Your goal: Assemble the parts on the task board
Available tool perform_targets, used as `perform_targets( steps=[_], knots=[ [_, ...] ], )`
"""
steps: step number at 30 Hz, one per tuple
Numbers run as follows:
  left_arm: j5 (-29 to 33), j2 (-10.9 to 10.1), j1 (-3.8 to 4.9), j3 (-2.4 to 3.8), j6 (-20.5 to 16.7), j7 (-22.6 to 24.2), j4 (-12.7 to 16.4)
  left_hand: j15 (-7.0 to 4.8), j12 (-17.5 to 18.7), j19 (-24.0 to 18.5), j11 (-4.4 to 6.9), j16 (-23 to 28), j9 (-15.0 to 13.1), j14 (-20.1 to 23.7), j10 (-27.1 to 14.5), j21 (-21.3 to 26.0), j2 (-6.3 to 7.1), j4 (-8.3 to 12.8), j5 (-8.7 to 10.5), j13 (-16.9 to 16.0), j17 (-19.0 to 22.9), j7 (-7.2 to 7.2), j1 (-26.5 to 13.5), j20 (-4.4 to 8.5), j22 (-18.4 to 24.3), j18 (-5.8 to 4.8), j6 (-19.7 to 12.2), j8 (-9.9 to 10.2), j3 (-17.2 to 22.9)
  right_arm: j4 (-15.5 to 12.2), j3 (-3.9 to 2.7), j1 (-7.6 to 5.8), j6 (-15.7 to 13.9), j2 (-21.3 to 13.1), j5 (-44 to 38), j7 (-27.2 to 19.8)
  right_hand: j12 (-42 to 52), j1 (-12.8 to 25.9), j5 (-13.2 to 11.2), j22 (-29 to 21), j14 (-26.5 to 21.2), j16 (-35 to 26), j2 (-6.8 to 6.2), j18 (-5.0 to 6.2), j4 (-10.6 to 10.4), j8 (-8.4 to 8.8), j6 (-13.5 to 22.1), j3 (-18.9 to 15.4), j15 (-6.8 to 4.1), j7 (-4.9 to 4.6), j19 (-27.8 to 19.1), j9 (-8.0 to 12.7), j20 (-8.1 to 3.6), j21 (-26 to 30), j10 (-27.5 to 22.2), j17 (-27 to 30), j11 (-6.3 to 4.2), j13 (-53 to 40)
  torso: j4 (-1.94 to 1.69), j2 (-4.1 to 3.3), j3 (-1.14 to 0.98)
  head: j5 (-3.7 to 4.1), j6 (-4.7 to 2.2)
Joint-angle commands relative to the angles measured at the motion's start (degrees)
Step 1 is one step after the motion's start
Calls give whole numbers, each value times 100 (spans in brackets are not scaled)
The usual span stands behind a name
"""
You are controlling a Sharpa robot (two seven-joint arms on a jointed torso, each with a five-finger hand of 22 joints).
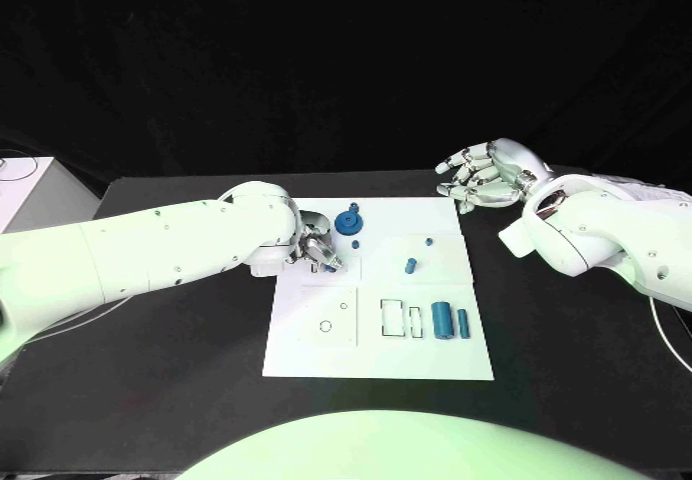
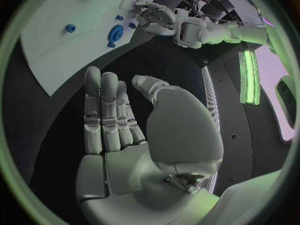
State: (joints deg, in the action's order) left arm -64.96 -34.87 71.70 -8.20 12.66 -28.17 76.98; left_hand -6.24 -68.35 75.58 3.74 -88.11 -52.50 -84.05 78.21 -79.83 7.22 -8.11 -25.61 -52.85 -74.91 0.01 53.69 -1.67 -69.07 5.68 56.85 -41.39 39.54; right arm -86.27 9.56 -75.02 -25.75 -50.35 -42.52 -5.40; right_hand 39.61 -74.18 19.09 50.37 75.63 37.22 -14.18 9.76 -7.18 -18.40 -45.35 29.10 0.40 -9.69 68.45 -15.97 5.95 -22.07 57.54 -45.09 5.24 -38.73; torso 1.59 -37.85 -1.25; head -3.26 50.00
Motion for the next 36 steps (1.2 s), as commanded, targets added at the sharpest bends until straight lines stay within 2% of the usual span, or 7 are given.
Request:
perform_targets(
  steps=[1, 6, 8, 22, 36],
  knots=[
    [-35, -4, -122, -103, 546, -232, -35, -22, -22, 44, 6, -29, 23, -509, 50, -38, -160, 938, 61, -6, -1159, -3, 93, -2, -13, -117, 88, -20, 867, 2, -3, 3, 39, -4, -30, -37, -4, 4, 29, -6, -21, -18, 25, 61, 24, -19, 5, -15, 16, -51, 7, -1, 41, 17, -42, -6, -12, 5, 0, 1, -1, 1, 0],
    [-17, 5, -122, -103, 529, -229, -49, -33, -16, 43, 17, -34, 57, -511, 75, -27, -183, 848, 104, -13, -1168, -18, 5, -13, -10, -117, 135, 2, 663, 2, -3, 3, 38, -5, -30, -38, -4, 4, 29, -6, -21, -18, 25, 61, 24, -19, 5, -15, 16, -51, 7, -1, 41, 17, -42, -6, -12, 5, 1, 2, 0, 2, 0],
    [-12, 6, -122, -103, 523, -229, -53, -36, -10, 46, 21, -36, 73, -512, 81, -21, -183, 769, 180, -10, -1171, -26, -61, -20, -12, -118, 151, 14, 507, 2, -3, 4, 38, -6, -30, -38, -4, 4, 29, -6, -21, -18, 25, 61, 24, -19, 5, -15, 16, -51, 7, -1, 41, 17, -42, -6, -12, 5, 1, 1, 2, 4, 0],
    [-1, 11, -122, -103, 511, -221, -68, -41, 1, 50, 25, -39, 89, -513, 80, -14, -169, 690, 231, -3, -1176, -32, -116, -29, -14, -119, 155, 30, 342, 3, -3, 6, 38, -8, -30, -38, 3, 16, 37, -16, -16, -35, 33, 62, 21, -27, 7, -19, 17, -51, 13, -2, 43, 31, -48, -21, -12, 15, -1, 1, 2, 11, 0],
    [7, 5, -122, -103, 552, -212, -63, -52, 12, 60, 37, -39, 115, -512, 77, 3, 9, 447, 256, 2, -1174, -50, -270, -45, -19, -120, 177, 46, -172, -1, -3, 7, 35, -13, -30, -36, 3, 16, 37, -16, -16, -35, 33, 62, 21, -27, 7, -19, 17, -51, 13, -2, 43, 31, -48, -21, -12, 15, -1, -2, 3, 13, 0]
  ],
)
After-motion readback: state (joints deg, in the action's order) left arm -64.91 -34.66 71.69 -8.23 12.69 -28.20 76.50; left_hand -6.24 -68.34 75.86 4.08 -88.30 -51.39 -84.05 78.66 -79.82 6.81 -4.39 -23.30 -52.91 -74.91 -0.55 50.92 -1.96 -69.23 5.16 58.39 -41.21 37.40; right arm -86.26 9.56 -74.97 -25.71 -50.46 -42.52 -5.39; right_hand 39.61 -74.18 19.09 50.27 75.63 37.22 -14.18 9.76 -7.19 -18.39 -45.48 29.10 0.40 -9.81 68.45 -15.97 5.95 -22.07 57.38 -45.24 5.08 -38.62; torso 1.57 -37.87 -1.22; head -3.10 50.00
